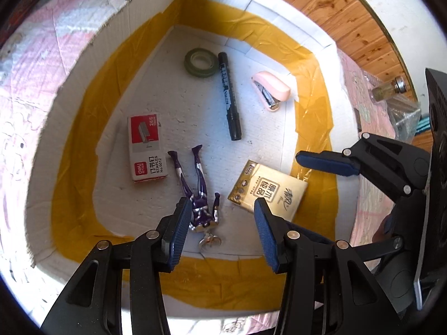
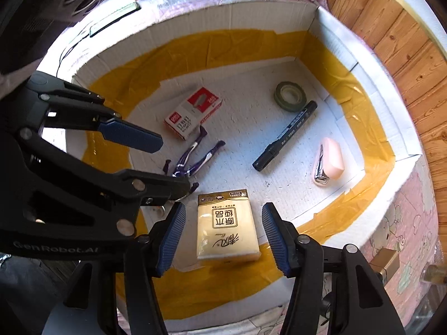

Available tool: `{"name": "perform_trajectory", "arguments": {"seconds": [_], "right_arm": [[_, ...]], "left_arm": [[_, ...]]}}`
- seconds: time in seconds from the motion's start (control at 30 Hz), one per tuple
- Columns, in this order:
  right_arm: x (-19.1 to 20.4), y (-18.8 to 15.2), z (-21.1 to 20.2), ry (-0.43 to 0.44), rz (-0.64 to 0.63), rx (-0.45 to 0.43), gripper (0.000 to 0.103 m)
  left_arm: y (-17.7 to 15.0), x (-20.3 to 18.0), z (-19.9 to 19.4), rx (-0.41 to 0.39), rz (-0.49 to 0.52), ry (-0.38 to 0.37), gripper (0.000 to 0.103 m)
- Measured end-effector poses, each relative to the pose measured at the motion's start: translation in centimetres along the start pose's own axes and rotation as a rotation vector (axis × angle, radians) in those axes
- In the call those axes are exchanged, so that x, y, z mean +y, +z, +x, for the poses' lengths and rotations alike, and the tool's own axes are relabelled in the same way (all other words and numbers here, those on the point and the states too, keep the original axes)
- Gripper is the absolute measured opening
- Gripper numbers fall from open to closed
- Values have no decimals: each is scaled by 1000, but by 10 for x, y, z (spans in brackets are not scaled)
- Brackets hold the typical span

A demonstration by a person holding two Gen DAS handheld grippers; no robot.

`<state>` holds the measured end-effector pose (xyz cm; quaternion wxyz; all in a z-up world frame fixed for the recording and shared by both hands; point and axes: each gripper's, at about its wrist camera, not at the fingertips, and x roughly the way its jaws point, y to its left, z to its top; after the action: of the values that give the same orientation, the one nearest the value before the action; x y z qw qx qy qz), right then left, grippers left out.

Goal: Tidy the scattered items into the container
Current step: 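Open the left gripper on the figure while the right releases the tissue pack, then withdraw both tools from the box toward the charger and black glasses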

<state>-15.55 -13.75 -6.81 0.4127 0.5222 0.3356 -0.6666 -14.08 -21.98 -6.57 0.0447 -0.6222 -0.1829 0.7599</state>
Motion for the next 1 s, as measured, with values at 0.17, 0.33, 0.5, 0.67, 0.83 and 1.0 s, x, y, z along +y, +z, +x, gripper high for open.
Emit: {"name": "perform_trajectory", "arguments": {"seconds": [0.17,0.33,0.5,0.67,0.83,1.0], "right_arm": [[2,-2,-9,-26,12,-45,59],[10,-9,-17,-49,8,-70,59],[14,-13,-23,-60,6,-83,59],[16,-17,-30,-68,12,-93,59],[18,-20,-36,-76,22,-110,59],[17,-24,-40,-69,44,-132,59]], "left_arm": [[-10,-1,-22,-63,0,17,49],[-22,-4,-41,-99,10,19,49],[-31,-8,-48,-109,34,25,49],[-35,-14,-53,-119,44,27,49],[-39,-21,-58,-133,63,32,49],[-46,-29,-62,-164,101,69,49]]}}
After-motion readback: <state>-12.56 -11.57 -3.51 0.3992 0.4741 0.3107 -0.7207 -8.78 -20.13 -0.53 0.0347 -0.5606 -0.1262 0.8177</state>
